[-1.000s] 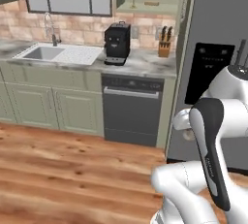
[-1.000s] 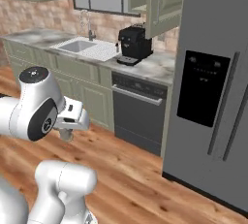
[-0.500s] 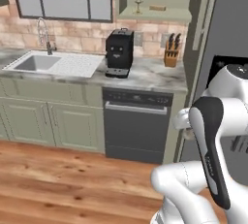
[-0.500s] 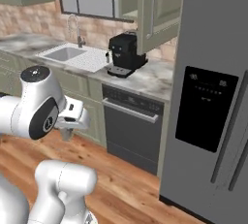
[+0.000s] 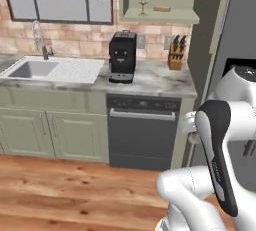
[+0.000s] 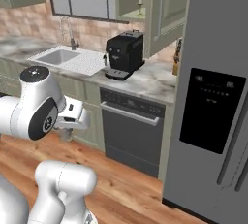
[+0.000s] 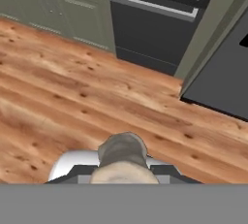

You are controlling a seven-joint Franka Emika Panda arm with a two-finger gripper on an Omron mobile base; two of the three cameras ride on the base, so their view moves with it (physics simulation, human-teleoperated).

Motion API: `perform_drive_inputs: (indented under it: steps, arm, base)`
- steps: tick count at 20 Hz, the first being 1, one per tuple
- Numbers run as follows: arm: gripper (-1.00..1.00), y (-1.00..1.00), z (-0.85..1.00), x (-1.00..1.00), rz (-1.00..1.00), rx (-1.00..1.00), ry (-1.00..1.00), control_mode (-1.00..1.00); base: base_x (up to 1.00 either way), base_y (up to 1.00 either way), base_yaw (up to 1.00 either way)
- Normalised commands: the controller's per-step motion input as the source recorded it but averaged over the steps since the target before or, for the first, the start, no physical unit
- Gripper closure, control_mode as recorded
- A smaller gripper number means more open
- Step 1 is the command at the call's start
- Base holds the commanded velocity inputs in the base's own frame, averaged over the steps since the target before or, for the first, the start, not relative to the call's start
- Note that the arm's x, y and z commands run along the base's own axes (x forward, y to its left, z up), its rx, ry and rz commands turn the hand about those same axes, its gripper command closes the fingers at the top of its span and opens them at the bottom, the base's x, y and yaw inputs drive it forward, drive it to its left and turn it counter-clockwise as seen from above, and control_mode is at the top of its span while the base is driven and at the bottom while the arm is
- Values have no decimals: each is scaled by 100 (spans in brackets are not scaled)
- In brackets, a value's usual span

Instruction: Pick the candle and candle from the dining table and place them in the open cabinet. Close the cabinet after placing the objects.

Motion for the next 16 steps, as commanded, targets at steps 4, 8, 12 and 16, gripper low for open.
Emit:
perform_drive_inputs:
  steps: [4, 8, 12, 16]
  arm:
    - [100, 0, 0, 0, 0, 0, 0, 100]
    - [100, 0, 0, 0, 0, 0, 0, 100]
    - [100, 0, 0, 0, 0, 0, 0, 100]
    - [100, 0, 0, 0, 0, 0, 0, 100]
  base:
    - [36, 54, -28]
    - [49, 72, -41]
    - [67, 55, -48]
    - [81, 47, -44]
